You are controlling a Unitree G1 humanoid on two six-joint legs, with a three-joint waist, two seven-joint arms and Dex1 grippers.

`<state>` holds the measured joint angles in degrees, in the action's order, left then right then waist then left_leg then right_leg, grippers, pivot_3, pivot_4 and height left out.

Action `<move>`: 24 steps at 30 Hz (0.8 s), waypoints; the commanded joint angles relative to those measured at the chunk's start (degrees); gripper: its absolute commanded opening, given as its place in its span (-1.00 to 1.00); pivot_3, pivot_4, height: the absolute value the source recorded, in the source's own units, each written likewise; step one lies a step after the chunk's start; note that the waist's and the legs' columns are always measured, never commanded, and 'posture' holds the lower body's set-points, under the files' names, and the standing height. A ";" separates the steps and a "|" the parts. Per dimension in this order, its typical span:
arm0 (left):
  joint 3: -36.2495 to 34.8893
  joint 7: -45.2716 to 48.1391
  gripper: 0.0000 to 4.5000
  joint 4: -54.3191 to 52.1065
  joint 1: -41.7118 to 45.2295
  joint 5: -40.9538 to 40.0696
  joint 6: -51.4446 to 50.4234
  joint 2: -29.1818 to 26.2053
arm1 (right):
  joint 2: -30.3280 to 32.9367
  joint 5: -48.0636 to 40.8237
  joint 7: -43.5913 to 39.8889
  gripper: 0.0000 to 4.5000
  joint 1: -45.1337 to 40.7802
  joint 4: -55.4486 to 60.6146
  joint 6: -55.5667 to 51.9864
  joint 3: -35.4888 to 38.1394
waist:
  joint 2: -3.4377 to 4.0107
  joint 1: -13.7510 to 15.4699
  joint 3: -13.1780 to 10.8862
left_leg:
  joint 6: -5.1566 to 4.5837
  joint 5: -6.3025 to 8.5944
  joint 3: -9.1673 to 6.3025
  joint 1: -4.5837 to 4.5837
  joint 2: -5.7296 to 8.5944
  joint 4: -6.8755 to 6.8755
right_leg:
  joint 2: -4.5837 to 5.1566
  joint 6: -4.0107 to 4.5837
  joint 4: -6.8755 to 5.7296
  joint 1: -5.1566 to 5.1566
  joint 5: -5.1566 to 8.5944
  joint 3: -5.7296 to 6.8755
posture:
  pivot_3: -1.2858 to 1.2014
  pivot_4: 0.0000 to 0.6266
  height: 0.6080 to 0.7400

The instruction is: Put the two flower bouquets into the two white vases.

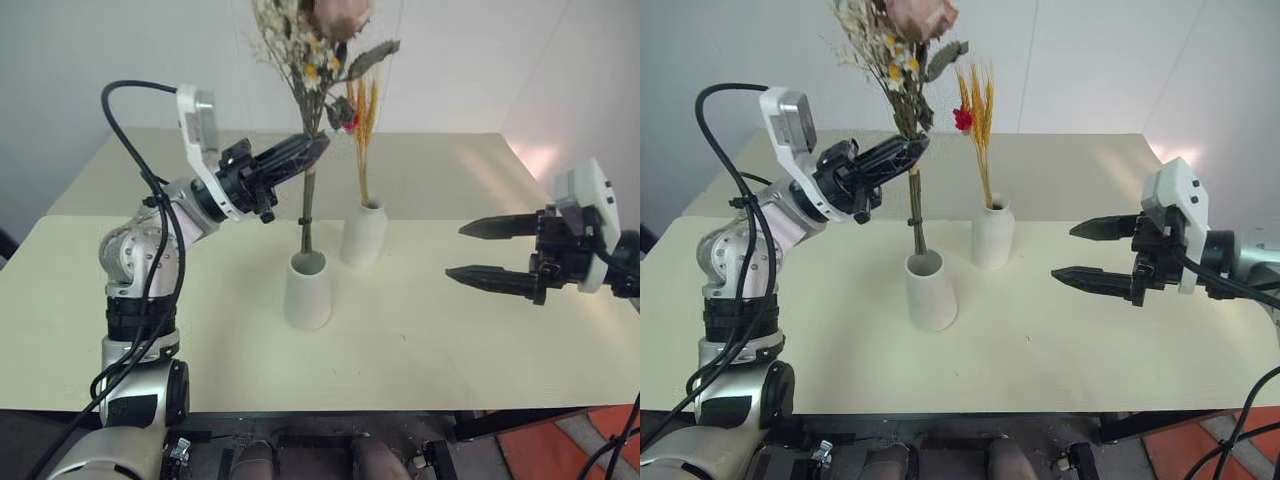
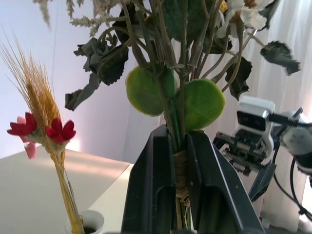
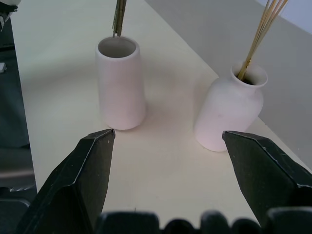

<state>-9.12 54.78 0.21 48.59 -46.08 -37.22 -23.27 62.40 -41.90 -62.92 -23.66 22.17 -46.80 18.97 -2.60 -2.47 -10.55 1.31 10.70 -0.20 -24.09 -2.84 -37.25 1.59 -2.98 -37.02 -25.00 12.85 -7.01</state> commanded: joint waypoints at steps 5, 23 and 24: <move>4.40 3.25 -0.96 -0.76 -2.66 4.73 4.99 0.26 | 1.76 -2.23 1.17 0.86 0.65 1.79 -0.73 3.76 | 0.00 -0.03 0.00 | 0.00 0.00 0.00 0.01 0.00 0.00 | -0.01 -0.01 -0.01 0.00 0.00 0.00 | 0.03 -0.52 1.00; 1.37 0.09 0.75 -11.90 -18.48 5.24 1.98 -6.97 | 2.01 -2.44 1.30 0.86 1.93 0.64 0.29 2.28 | 0.01 -0.09 0.00 | 0.00 0.00 0.00 0.03 -0.03 0.01 | 0.00 -0.01 -0.02 -0.01 0.01 0.00 | 0.03 -0.52 1.00; 0.05 -0.76 0.88 -13.32 -20.18 4.70 1.28 -7.95 | 1.80 -2.26 1.30 0.86 1.68 0.43 0.55 1.77 | 0.01 -0.08 0.00 | 0.00 0.00 0.00 0.03 -0.03 0.00 | 0.00 -0.01 -0.02 -0.01 0.01 0.00 | 0.03 -0.52 1.00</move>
<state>-6.31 55.02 -9.28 29.10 -39.79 -35.41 -29.95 63.59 -44.04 -61.34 -21.31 22.41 -47.47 20.29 -2.59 -2.56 -10.55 1.31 10.70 -0.20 -24.06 -2.87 -37.25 1.59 -2.99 -37.04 -25.00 12.86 -7.01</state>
